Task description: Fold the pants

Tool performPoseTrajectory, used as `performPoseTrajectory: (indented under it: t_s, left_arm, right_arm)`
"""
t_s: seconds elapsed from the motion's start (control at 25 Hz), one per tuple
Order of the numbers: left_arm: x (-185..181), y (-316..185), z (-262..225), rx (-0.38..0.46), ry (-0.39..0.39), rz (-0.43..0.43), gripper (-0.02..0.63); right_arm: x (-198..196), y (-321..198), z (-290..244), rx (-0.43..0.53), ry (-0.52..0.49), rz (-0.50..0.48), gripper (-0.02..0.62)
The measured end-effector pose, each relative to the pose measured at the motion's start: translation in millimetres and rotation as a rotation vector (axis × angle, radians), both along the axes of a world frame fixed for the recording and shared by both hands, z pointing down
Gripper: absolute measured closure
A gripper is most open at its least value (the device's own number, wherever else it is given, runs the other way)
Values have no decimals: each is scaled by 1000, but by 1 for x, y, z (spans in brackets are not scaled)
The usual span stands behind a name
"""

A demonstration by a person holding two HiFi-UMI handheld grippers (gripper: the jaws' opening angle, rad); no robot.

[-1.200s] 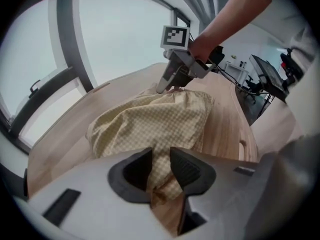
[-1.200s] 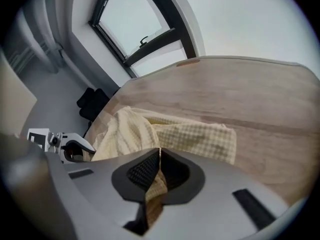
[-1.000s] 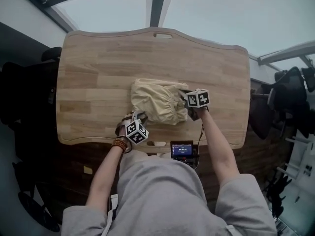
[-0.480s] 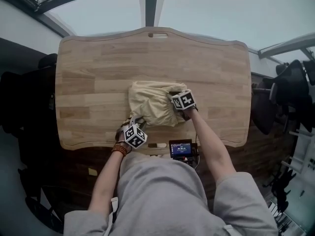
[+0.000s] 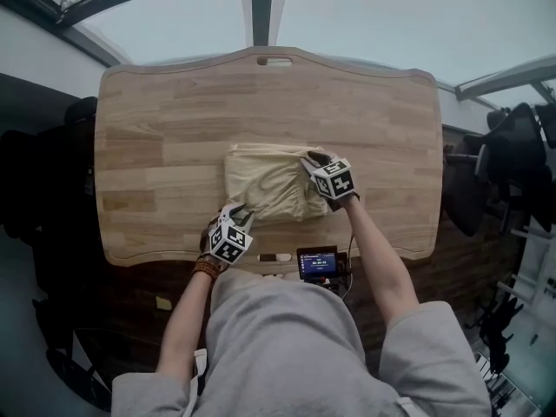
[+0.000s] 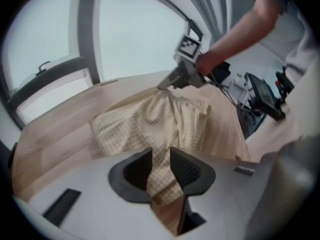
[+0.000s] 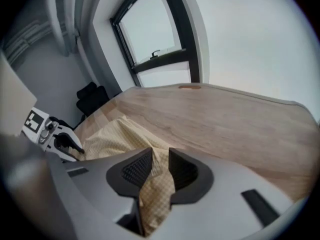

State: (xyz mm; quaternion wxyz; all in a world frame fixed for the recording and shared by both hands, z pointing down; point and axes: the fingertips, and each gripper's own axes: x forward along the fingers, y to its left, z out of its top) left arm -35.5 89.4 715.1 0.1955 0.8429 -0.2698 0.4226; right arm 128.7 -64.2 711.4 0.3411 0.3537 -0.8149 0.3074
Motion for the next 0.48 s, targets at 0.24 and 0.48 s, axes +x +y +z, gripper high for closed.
performPoseTrajectory:
  t_s: [0.24,0.48]
  left_arm:
    - [-25,-27,15,-19,-46,-66,492]
    - [-20,-27,-3,50,-67,-14,492]
  right_arm:
    - [-16,68,-5,85,6,-200,492]
    - [7,64,1,127,72,-171,489]
